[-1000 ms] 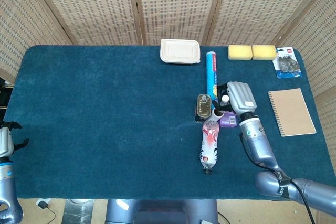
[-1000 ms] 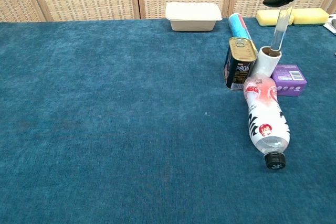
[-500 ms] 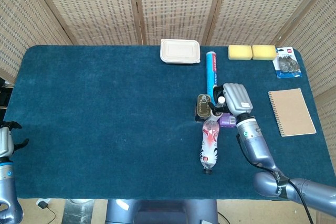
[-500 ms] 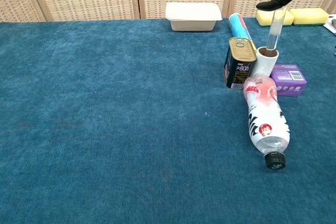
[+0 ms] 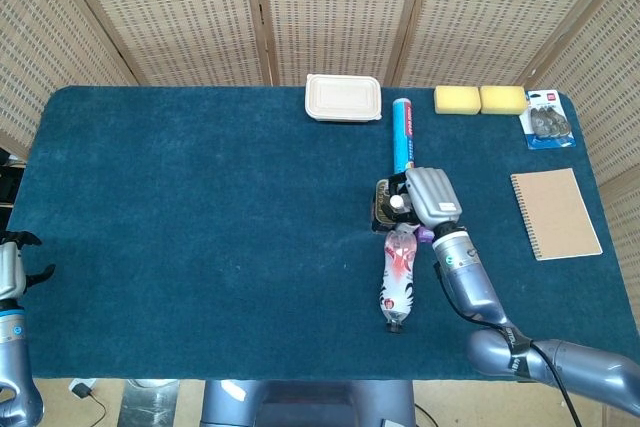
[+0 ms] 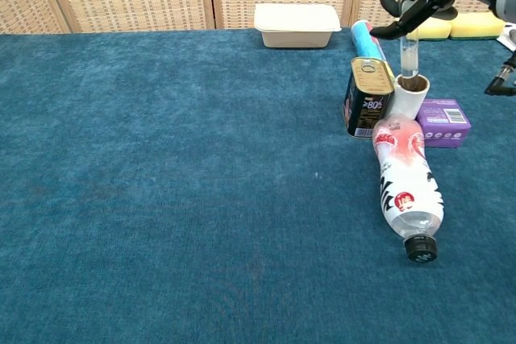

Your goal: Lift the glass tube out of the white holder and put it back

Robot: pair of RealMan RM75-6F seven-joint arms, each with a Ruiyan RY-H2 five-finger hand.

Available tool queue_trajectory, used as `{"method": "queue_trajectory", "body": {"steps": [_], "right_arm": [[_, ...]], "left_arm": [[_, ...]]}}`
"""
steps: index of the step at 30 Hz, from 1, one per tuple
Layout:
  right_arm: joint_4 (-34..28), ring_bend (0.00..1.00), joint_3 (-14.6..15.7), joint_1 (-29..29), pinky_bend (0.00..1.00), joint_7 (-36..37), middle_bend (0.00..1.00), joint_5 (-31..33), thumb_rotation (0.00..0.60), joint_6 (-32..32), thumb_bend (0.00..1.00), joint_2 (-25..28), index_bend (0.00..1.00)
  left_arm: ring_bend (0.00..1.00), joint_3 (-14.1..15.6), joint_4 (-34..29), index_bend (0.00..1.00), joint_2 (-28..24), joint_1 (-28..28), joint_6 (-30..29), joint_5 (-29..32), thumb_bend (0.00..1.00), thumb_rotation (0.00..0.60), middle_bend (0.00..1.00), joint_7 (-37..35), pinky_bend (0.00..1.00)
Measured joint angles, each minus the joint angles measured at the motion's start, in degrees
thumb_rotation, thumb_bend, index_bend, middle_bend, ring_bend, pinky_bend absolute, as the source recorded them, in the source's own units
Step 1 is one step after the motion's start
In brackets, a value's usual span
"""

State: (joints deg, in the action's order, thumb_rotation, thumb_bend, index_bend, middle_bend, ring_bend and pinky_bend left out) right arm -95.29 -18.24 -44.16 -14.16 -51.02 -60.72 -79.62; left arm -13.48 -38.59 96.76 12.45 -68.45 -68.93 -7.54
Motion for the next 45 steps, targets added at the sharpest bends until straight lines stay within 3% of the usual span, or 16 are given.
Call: {"method": "queue_trajectory", "body": {"steps": [45], "right_arm": [[8.45,0.95,-0.97,-0.83,0.86,1.89,0.96,0.85,0.6,0.99,0.33,-4.13,0.78]], "left_arm": [[0.23,0.01,0.08,0.45,0.04,0.0,-0.06,-0.03,0.15,0.6,0.42,0.03,0.32]]}}
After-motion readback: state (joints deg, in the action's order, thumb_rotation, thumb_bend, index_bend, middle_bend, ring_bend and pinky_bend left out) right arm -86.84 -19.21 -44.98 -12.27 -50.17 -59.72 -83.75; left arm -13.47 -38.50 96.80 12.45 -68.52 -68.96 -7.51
